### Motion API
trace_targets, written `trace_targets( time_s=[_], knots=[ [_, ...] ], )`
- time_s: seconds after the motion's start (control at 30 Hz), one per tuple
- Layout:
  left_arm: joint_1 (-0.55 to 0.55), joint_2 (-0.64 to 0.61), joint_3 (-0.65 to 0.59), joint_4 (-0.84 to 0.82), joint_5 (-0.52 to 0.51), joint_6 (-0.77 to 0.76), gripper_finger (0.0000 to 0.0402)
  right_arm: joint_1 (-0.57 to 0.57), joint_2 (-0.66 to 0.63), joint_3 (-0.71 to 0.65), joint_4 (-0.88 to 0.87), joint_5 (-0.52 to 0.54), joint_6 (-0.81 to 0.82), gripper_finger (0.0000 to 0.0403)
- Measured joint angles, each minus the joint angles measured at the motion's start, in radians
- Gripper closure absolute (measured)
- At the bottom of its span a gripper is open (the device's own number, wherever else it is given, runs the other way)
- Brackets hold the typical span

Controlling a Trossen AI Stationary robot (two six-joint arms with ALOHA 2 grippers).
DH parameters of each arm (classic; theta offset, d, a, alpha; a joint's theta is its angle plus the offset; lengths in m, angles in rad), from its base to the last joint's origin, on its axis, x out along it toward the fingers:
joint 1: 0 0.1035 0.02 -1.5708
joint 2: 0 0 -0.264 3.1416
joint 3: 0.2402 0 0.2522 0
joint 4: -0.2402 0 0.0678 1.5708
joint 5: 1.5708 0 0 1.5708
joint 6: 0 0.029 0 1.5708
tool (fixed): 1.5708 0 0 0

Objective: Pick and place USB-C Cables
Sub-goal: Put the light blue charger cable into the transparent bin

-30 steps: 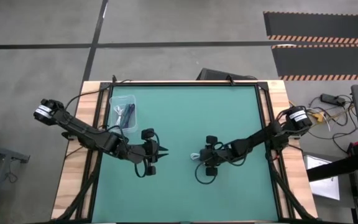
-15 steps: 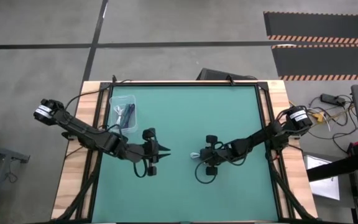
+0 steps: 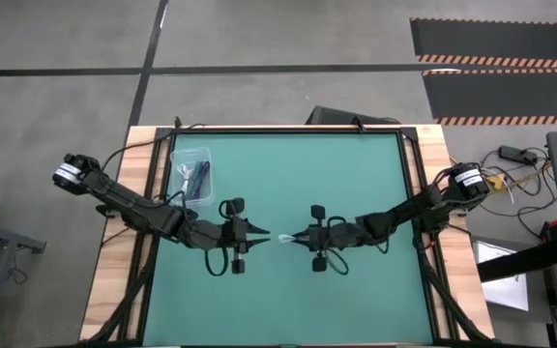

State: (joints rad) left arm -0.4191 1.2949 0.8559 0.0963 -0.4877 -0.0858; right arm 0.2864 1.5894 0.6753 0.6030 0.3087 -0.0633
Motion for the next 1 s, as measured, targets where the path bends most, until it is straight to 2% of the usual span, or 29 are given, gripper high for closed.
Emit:
trace_targets(
  time_s=[0.23, 0.37, 0.67, 0.9, 1.0],
  knots=[
    [0.0, 0.0, -0.006, 0.037, 0.0, 0.015, 0.0345, 0.001, 0.0, -0.039, 0.368, -0.074, -0.127, 0.0374],
    [0.0, 0.0, -0.037, 0.147, 0.0, 0.044, 0.0345, 0.001, 0.0, -0.039, 0.478, -0.081, -0.185, 0.0374],
    [0.0, 0.0, -0.152, 0.394, 0.001, 0.077, 0.0345, 0.001, 0.0, -0.037, 0.508, -0.081, -0.199, 0.0374],
    [0.0, 0.0, -0.179, 0.426, 0.017, 0.089, 0.0345, 0.001, 0.0, -0.037, 0.509, -0.081, -0.199, 0.0374],
    [0.0, 0.0, -0.194, 0.465, 0.058, 0.109, 0.0345, 0.001, 0.0, -0.037, 0.51, -0.081, -0.199, 0.0374]
  ],
)
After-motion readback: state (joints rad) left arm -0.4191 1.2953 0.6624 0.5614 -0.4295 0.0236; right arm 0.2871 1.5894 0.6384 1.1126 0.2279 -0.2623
